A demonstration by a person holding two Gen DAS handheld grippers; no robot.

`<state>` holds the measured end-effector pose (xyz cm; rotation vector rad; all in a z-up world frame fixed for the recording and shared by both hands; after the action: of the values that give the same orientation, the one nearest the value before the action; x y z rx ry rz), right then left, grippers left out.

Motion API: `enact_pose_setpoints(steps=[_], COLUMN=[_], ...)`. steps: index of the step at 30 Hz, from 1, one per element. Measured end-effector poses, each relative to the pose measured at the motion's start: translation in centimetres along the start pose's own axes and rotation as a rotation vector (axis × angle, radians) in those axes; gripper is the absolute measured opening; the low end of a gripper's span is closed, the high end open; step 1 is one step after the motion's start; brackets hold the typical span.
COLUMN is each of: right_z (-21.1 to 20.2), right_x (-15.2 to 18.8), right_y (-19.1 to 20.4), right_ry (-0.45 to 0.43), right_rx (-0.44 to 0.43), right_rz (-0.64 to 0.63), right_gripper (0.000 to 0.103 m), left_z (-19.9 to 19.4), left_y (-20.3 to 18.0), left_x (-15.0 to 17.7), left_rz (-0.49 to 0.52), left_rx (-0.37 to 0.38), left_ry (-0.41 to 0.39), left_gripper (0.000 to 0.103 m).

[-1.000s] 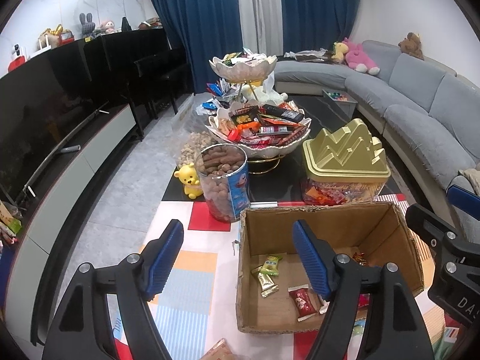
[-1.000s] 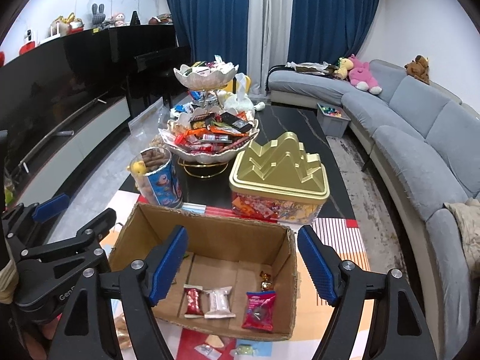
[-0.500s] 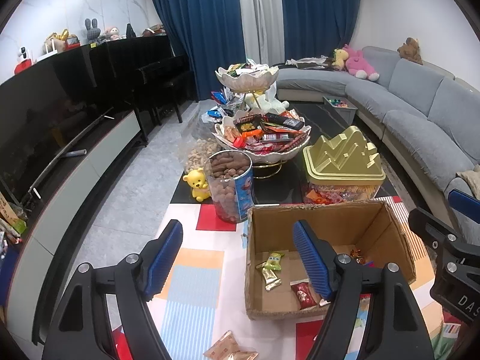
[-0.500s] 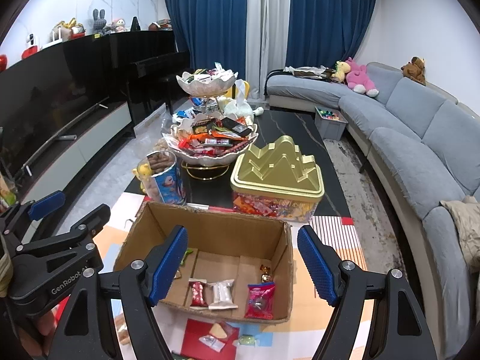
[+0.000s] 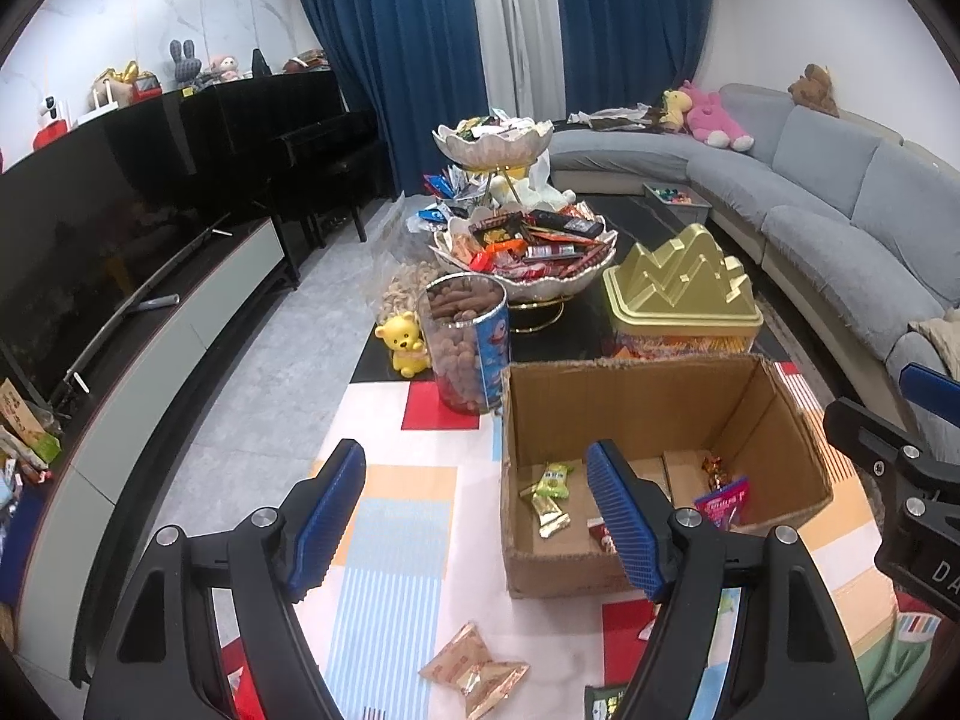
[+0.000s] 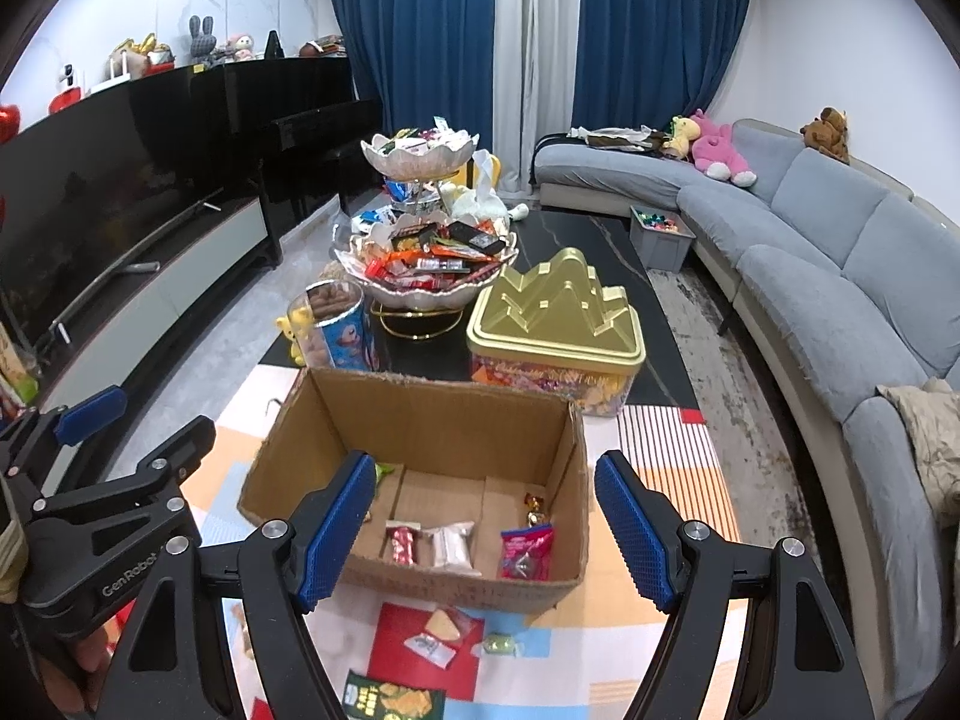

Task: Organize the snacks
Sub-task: 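Withdraw both tools from the box toward the biscuit and cracker packets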

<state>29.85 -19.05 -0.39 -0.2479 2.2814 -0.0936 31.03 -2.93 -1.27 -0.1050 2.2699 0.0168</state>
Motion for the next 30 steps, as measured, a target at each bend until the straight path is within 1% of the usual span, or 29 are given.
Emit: enact_pose_setpoints(steps=[9,22,30], right_z=[-0.7,0.0,0.3], right_x=[2.3,6.8,8.6], right_y=[0.4,1.0,1.7], right_ry=[0.017,0.095,0.134], right_rx=[-0.002,-0.029,-0.039], right_rz=[-0.013,-0.015,-0.018], right_gripper=[0.076,0.076,0.076], left_z=[-1.1,-0.7,-0.6], left_y=[0.4,0.4,0.9], left_x=[2.3,7.0,9.7], left_rz=[0.014,0.051,0.078], left_rx=[0.012,0.012,0.011], left_ry=[0.021,0.083,0.119], left_gripper=[0.076,0.076,0.076])
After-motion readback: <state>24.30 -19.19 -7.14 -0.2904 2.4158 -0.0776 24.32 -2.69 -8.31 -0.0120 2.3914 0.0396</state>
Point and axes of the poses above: each gripper's, at about its wrist camera, not at the fingertips, and z roughly the way its jaws point, y to its left, x to its underside, the point moved 2 cm from there along z, roughly the way its jaws point, and after that the axes turned 10 degrees about -z, right-handed, at the moved point
